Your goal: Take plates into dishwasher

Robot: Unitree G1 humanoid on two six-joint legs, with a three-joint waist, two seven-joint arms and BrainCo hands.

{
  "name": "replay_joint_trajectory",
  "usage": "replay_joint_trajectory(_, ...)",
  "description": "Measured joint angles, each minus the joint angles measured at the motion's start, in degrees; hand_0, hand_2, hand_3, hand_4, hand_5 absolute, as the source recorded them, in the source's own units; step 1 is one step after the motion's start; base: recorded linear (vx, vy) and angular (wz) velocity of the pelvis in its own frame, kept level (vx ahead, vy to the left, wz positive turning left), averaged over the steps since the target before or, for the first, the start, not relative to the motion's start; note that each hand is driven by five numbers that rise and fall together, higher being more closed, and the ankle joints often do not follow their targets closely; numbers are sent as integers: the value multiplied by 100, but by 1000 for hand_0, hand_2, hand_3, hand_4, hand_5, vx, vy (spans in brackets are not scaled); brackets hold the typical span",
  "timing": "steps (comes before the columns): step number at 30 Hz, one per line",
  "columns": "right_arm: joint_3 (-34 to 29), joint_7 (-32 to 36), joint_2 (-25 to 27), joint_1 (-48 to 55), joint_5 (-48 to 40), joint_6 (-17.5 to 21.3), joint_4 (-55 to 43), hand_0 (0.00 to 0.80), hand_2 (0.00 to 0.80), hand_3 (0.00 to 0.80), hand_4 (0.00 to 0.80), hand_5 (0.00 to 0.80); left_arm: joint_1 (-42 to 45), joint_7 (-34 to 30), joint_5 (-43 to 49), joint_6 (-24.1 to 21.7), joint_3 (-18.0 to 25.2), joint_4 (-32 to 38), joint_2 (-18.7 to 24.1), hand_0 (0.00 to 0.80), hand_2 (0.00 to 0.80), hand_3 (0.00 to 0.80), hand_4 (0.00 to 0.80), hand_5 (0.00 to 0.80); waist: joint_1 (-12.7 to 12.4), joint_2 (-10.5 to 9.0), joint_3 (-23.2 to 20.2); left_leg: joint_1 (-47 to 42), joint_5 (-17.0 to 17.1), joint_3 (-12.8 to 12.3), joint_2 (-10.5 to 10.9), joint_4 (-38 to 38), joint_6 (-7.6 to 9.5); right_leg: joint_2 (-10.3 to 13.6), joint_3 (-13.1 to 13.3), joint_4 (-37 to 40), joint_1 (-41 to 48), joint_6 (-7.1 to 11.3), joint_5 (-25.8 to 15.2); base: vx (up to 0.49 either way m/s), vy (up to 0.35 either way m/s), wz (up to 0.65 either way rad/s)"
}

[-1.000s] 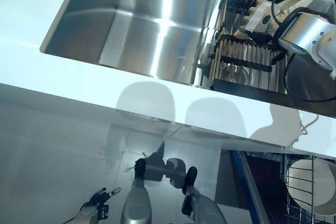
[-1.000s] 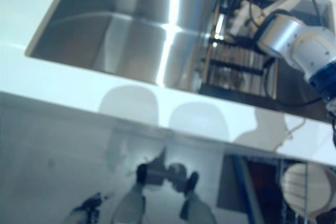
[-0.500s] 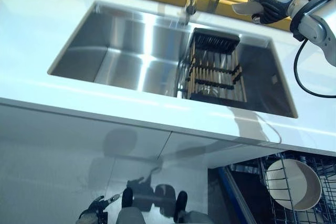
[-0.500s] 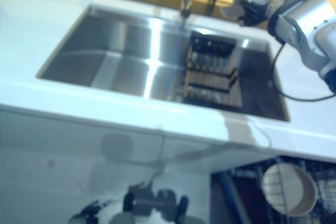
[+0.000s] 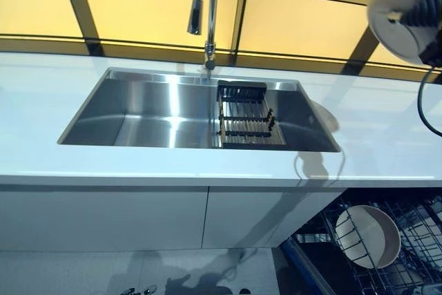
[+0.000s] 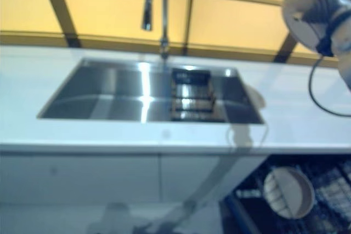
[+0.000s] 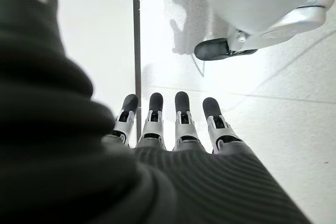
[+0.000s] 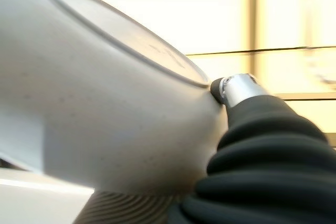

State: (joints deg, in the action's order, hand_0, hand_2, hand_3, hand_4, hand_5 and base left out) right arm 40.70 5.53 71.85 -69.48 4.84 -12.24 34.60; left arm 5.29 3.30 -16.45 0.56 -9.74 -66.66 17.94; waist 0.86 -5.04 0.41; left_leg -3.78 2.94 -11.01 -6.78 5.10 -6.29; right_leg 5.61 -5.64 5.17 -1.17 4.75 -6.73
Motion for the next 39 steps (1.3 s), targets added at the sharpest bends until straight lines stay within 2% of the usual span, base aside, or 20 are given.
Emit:
replay_joint_trajectory(7, -575, 140, 565, 584, -303, -44, 434, 800, 800, 800, 800, 800, 2, -141, 224, -2, 0, -22, -36, 0, 0, 0, 0, 0, 315, 78, -41, -113, -29, -194, -53, -3, -32, -77, 199, 0, 0, -9, -10, 17, -26, -15)
replay_joint_trajectory(10, -986, 167, 752, 1008, -435, -23, 526, 800, 800, 800, 800, 800, 2, -174, 228, -3, 0, -65, -52, 0, 0, 0, 0, 0, 320, 87, -47, -178, -65, -304, -96, 8, -52, -114, 274, 1, 14, -11, -9, 14, -19, -19)
replay_joint_trajectory(11, -1145, 177, 808, 1158, -446, 6, 552, 800, 800, 800, 800, 800, -4, -177, 244, -1, 0, -77, -54, 0, 0, 0, 0, 0, 428, 95, -54, -189, -67, -330, -101, 7, -56, -126, 296, 1, 5, -10, -10, 21, -30, -10)
replay_joint_trajectory(13, -1587, 198, 888, 1590, -449, 96, 572, 800, 800, 800, 800, 800, 0, -185, 326, -3, 0, -90, -54, 0, 0, 0, 0, 0, 493, 103, -54, -203, -75, -364, -109, 7, -66, -142, 349, 1, -9, -10, -10, 9, -23, -8)
replay_joint_trajectory(18, -2157, 349, 1036, 2399, -504, 228, 583, 800, 800, 800, 800, 800, -5, -224, 448, 11, -3, -133, -57, 0, 0, 0, 0, 0, 688, 190, -49, -252, -123, -494, -110, 7, -63, -153, 469, 0, -39, -4, -14, -5, -17, -13)
replay_joint_trajectory(24, -2887, 589, 1039, 3399, -557, 351, 414, 800, 800, 800, 800, 800, -105, -260, 448, 27, -3, -128, -56, 0, 0, 0, 0, 0, 942, 306, -31, -261, -176, -647, -92, 7, -51, -154, 593, 0, -111, 6, -35, 4, -18, -14)
replay_joint_trajectory(28, -3148, 854, 1004, 3892, -620, 310, 221, 800, 800, 800, 800, 800, -272, -334, 448, 38, -4, -116, -61, 0, 0, 0, 0, 0, 979, 345, 27, -323, -211, -787, -92, 8, -53, -169, 707, 0, -126, 5, -41, 11, -27, -14)
replay_joint_trajectory(30, -3221, 963, 946, 4021, -795, 275, 89, 800, 800, 800, 800, 800, -324, -344, 448, 46, -4, -113, -62, 0, 0, 0, 0, 0, 1096, 369, 65, -340, -217, -800, -92, 10, -56, -171, 725, 0, -115, 5, -40, 9, -29, -6)
replay_joint_trajectory(33, -3394, 1043, 697, 4186, -1044, 189, -75, 800, 800, 800, 800, 800, -365, -370, 448, 93, -7, -113, -65, 0, 0, 0, 0, 0, 1110, 397, 91, -351, -234, -924, -94, 10, -58, -188, 826, 0, -176, 24, -55, -2, -22, -18)
replay_joint_trajectory(39, -3722, 1054, 265, 4582, -1329, 189, -176, 800, 800, 800, 800, 800, -398, -379, 448, 99, -26, -55, -69, 0, 0, 0, 0, 0, 1255, 467, 222, -350, -250, -999, -73, 9, -53, -183, 853, 0, -223, 36, -72, -10, -25, -7)
